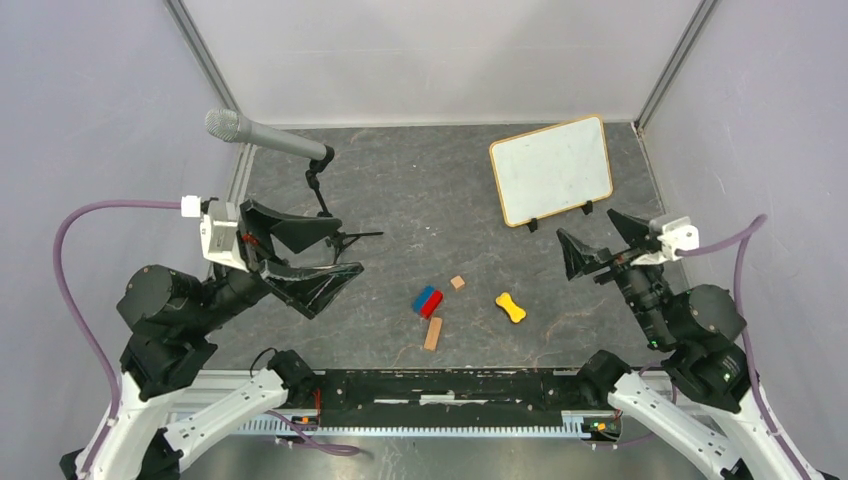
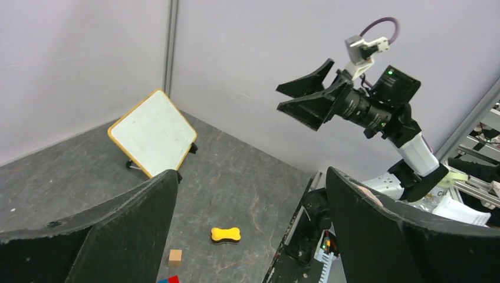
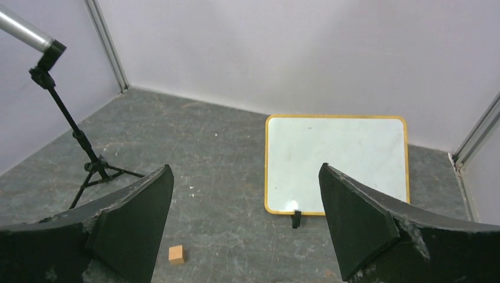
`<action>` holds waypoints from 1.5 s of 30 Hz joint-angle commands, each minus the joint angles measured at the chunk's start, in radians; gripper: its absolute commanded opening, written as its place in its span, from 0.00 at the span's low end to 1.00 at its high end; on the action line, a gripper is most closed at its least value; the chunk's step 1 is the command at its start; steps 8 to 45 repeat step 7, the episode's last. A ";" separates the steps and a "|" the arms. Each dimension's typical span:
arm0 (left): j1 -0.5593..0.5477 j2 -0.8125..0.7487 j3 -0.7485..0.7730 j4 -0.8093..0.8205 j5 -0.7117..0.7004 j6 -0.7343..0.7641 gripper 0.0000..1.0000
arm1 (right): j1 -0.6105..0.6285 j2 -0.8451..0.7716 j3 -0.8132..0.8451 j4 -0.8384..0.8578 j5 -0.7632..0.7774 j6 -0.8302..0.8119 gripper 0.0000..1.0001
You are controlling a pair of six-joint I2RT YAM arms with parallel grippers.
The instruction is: Erase the whiteboard
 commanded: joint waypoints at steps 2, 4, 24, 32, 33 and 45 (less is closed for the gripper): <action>0.002 -0.026 -0.012 -0.046 -0.072 0.066 1.00 | 0.008 -0.058 -0.028 0.086 0.027 -0.025 0.98; 0.002 -0.023 -0.010 -0.043 -0.082 0.064 1.00 | 0.008 -0.060 -0.044 0.078 0.081 -0.025 0.98; 0.002 -0.018 -0.026 -0.022 -0.074 0.046 1.00 | 0.007 -0.050 -0.066 0.059 0.155 -0.025 0.98; 0.002 -0.018 -0.026 -0.022 -0.074 0.046 1.00 | 0.007 -0.050 -0.066 0.059 0.155 -0.025 0.98; 0.002 -0.018 -0.026 -0.022 -0.074 0.046 1.00 | 0.007 -0.050 -0.066 0.059 0.155 -0.025 0.98; 0.002 -0.018 -0.026 -0.022 -0.074 0.046 1.00 | 0.007 -0.050 -0.066 0.059 0.155 -0.025 0.98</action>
